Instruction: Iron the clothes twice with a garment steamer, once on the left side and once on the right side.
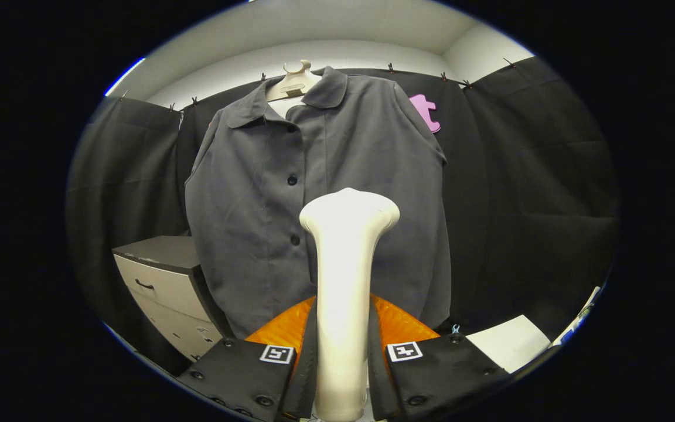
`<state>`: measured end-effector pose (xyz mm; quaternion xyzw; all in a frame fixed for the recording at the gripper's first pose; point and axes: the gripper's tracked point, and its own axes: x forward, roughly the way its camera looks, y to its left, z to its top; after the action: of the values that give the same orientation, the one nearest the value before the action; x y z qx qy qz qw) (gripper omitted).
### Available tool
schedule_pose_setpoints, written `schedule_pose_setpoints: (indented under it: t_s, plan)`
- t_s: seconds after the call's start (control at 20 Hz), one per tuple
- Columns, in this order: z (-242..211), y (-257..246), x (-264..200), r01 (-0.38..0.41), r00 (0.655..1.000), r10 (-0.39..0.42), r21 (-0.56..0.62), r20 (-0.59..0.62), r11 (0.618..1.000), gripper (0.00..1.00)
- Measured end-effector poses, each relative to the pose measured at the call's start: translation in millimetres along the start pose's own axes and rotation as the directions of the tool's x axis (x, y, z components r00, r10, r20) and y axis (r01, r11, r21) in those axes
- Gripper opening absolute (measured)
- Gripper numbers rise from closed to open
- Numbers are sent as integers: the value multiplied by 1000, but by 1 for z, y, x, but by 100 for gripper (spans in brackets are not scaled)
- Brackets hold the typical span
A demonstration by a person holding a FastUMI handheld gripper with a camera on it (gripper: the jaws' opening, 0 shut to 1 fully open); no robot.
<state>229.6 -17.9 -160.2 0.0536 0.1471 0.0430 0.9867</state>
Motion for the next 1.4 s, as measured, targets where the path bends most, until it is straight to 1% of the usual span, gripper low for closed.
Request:
schedule_pose_setpoints:
  t_s: [0.5,0.8,1.1,1.25,1.4]
  plan:
    - [-64,-10,-15,27,995,-25,24,-96,999,44]
    - [-101,-14,-25,46,986,-39,43,-162,998,44]
    - [-116,-13,-35,50,980,-39,52,-194,997,44]
    - [-114,-11,-44,52,981,-42,52,-191,997,44]
    - [-109,-2,-60,32,982,-20,60,-187,998,44]
